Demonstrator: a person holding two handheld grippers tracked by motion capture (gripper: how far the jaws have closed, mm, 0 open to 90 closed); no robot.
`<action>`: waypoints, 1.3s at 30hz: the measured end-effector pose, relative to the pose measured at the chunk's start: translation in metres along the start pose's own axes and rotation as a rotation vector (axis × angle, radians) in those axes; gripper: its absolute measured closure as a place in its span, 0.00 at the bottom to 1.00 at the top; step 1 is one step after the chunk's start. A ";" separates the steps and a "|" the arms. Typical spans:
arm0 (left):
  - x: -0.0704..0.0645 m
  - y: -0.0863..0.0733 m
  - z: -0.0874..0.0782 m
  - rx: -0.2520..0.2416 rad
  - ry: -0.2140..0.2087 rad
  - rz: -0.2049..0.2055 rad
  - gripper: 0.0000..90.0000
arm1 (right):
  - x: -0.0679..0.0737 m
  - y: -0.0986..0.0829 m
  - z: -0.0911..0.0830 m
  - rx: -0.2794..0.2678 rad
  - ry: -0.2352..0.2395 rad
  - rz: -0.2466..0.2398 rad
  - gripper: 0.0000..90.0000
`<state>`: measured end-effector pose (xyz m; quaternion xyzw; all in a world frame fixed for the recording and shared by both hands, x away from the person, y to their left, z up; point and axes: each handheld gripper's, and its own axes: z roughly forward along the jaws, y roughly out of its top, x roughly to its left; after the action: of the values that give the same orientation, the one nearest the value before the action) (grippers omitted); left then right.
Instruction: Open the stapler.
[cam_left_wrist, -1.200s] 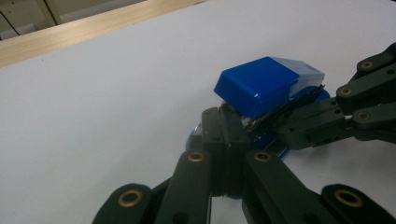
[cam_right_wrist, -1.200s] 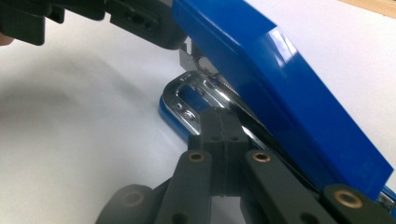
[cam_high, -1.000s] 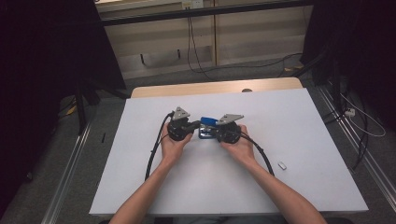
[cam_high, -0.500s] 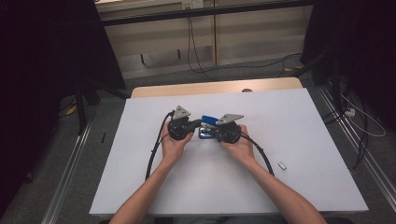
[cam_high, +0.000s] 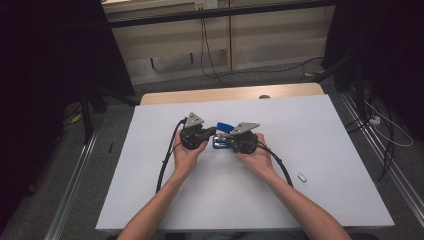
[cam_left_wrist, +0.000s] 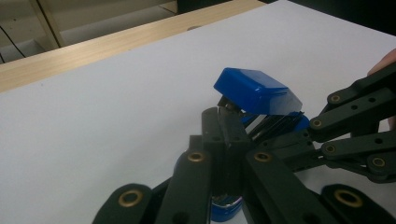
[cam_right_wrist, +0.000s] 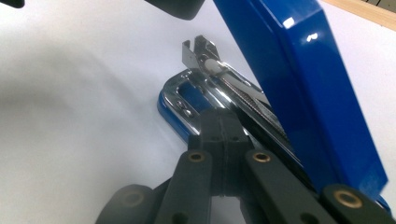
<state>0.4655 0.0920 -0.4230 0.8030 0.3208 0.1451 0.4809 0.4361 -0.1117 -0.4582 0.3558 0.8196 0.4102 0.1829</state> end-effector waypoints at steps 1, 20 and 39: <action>0.000 0.000 0.000 -0.002 0.000 -0.001 1.00 | 0.000 0.000 0.000 0.000 0.000 0.002 1.00; 0.000 0.001 0.000 -0.003 -0.002 -0.001 1.00 | 0.015 0.016 0.003 -0.125 -0.050 -0.013 1.00; 0.005 -0.006 0.007 0.026 -0.011 -0.013 1.00 | 0.016 0.020 0.006 -0.124 -0.116 -0.038 1.00</action>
<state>0.4707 0.0928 -0.4320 0.8079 0.3254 0.1335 0.4729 0.4371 -0.0887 -0.4457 0.3514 0.7873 0.4352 0.2593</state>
